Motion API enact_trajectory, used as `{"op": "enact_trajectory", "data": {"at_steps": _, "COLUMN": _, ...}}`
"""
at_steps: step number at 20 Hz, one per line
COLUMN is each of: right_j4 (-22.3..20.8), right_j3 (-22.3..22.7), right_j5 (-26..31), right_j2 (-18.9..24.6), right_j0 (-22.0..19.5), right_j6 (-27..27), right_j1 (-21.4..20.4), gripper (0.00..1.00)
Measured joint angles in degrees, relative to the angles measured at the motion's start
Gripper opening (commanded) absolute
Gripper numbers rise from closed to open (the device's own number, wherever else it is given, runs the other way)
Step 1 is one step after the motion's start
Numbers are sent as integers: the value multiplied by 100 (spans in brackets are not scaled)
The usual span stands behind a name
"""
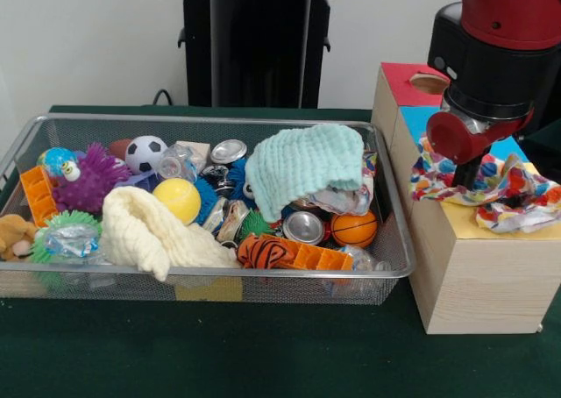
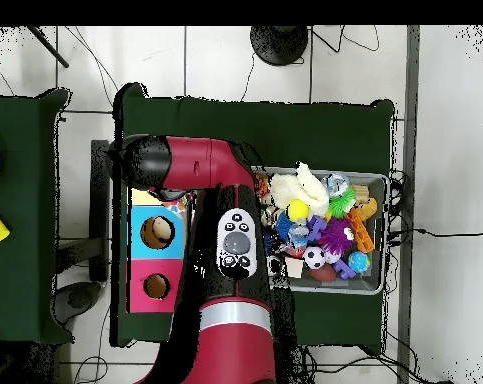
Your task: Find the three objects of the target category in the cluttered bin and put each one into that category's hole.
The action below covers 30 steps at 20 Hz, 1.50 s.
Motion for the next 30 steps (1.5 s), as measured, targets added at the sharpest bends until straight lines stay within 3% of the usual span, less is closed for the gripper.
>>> {"op": "enact_trajectory", "data": {"at_steps": 10, "right_j4": 40, "right_j3": 1, "right_j5": -460, "right_j2": 368, "right_j0": -6, "right_j6": 0, "right_j1": 95, "gripper": 0}}
{"op": "enact_trajectory", "data": {"at_steps": 20, "right_j4": 44, "right_j3": -26, "right_j5": -484, "right_j2": 404, "right_j0": -17, "right_j6": 0, "right_j1": 188, "gripper": 0}}
{"op": "enact_trajectory", "data": {"at_steps": 30, "right_j4": 34, "right_j3": -464, "right_j5": -477, "right_j2": 313, "right_j0": 47, "right_j6": 1, "right_j1": 547, "gripper": 0}}
